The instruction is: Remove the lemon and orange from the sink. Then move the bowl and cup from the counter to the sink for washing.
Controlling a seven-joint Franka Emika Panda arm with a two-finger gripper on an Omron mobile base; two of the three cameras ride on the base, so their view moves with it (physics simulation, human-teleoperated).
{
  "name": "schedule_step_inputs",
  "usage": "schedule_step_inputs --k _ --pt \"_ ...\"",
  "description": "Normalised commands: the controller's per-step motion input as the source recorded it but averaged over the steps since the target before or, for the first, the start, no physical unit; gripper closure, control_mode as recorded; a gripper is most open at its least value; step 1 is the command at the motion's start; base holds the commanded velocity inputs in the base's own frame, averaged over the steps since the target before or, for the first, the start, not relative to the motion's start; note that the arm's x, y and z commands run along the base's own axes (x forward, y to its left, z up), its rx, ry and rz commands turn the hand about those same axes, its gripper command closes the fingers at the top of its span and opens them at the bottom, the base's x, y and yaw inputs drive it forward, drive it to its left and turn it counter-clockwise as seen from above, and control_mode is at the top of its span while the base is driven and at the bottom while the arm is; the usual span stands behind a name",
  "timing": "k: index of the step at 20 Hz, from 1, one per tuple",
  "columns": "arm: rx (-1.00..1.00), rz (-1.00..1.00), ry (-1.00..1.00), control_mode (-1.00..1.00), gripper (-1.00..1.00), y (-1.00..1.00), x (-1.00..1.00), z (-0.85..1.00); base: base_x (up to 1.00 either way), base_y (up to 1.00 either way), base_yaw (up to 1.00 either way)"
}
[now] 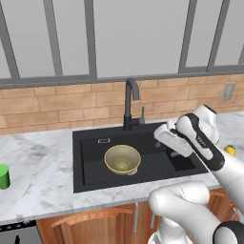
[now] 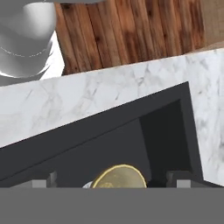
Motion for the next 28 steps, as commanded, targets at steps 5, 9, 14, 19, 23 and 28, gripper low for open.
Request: schedule_step_inputs --k 5,9,14,19,23,28 --pt "-0.04 -0.14 0.01 -1.00 -1.00 0.03 -0.27 0.22 0.00 0.00 0.00" --pt "-0.04 -0.19 -0.02 -1.00 -1.00 0.14 -0.31 0.12 0.00 0.00 0.00" --pt "-0.02 -0.27 -0.01 -1.00 -1.00 0.15 -0.32 0.08 0.00 0.00 0.00" --pt "0.00 -0.28 0.00 -1.00 -1.00 0.14 -0.26 0.09 0.00 0.00 0.00" --pt "0.00 -0.26 0.00 -1.00 -1.00 0.14 -0.19 0.14 0.00 0.00 0.00" --pt "0.00 -0.22 0.03 -1.00 -1.00 0.17 -0.11 0.18 0.00 0.00 0.00"
